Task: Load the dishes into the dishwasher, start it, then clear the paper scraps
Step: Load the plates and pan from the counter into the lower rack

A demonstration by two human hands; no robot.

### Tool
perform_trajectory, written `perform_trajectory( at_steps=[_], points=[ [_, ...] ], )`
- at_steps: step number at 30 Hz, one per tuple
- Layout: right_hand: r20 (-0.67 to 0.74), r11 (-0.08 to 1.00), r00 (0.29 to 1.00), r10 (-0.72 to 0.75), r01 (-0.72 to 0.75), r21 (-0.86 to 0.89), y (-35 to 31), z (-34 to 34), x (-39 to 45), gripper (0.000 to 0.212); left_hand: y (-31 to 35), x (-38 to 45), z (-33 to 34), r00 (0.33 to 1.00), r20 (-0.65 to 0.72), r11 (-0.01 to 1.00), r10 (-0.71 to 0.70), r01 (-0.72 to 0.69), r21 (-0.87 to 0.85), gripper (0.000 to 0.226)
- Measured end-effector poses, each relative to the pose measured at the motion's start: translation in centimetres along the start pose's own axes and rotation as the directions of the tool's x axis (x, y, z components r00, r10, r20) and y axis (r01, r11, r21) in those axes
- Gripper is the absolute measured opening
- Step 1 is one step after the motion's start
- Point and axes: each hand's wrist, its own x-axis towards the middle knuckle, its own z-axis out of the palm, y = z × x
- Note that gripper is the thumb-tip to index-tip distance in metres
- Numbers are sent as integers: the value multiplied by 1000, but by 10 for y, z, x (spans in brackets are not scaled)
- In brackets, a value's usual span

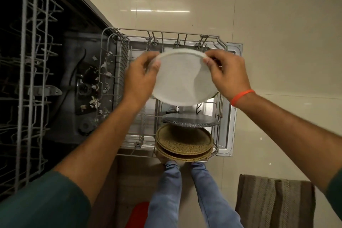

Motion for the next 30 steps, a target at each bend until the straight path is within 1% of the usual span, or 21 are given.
perform_trajectory(
  at_steps=[2,3,4,6,8,10,12,15,17,19,22,24,27,30],
  points=[
    [-21,990,991,135,-135,35,-5,-4,10,21,1,15,-9,995,30,996,-93,93,-10,27],
    [1,970,972,234,-234,61,-1,-4,15,21,-1,20,-11,984,71,987,-162,163,-3,29],
    [45,934,939,341,-344,95,5,-4,18,20,-3,23,-12,964,121,972,-236,235,16,30],
    [171,815,831,530,-554,171,18,-1,16,19,-9,22,-8,909,211,933,-360,352,78,33],
    [287,689,706,648,-703,175,31,2,4,19,-14,14,-2,852,256,890,-457,435,138,33],
    [388,610,589,709,-788,82,38,3,-16,14,-21,2,3,784,294,837,-547,516,182,29],
    [455,551,496,740,-834,14,44,6,-37,20,-33,-9,5,715,341,791,-610,575,209,30],
    [506,463,376,776,-885,-52,52,9,-62,24,-49,-22,11,637,382,738,-670,628,247,35],
    [519,407,311,796,-910,-79,59,11,-72,24,-53,-26,15,588,388,699,-709,659,279,34],
    [523,370,273,807,-925,-87,63,13,-76,26,-55,-27,19,558,389,672,-733,681,290,30],
    [517,327,244,820,-942,-74,67,16,-74,28,-59,-23,25,554,371,658,-746,699,280,22],
    [513,302,230,827,-951,-60,69,18,-70,27,-63,-19,28,554,356,648,-753,718,253,22],
    [512,267,214,832,-963,-32,73,21,-64,26,-70,-13,33,530,359,623,-768,749,226,23],
    [510,217,184,840,-976,-4,75,27,-61,21,-77,-8,39,513,358,609,-780,755,244,25]
  ],
)
